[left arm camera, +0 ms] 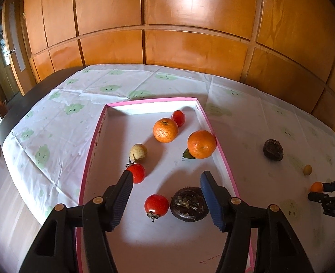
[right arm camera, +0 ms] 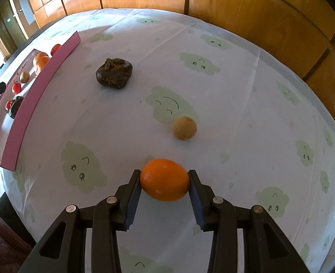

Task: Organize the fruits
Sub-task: 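Hold the small orange raised in the right gripper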

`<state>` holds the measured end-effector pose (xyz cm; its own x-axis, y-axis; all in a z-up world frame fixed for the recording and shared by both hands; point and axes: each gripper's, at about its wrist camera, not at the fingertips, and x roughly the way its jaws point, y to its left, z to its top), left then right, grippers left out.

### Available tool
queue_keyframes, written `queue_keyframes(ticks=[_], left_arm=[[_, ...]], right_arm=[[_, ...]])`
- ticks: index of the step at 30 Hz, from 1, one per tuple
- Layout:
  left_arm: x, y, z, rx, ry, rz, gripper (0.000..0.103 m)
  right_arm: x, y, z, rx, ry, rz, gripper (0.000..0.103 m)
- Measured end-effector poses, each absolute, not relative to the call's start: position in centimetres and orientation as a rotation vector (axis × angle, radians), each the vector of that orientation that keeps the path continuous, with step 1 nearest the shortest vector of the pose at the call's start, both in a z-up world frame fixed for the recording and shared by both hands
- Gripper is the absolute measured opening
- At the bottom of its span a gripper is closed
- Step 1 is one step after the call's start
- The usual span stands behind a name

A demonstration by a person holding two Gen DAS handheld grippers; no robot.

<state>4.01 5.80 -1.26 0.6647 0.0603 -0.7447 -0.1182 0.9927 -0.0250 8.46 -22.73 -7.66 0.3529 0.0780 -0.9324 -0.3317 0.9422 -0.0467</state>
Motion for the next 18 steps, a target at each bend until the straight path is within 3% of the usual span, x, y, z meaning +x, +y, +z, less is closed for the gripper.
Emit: queue_keyframes(ticks=[18], left_arm=[[3.3, 5.7, -0.4, -0.056, 0.803, 0.096, 0.064]], right_arm=[[9.8, -22.0, -8.3, -0.258, 1.198, 0.258, 0.041]])
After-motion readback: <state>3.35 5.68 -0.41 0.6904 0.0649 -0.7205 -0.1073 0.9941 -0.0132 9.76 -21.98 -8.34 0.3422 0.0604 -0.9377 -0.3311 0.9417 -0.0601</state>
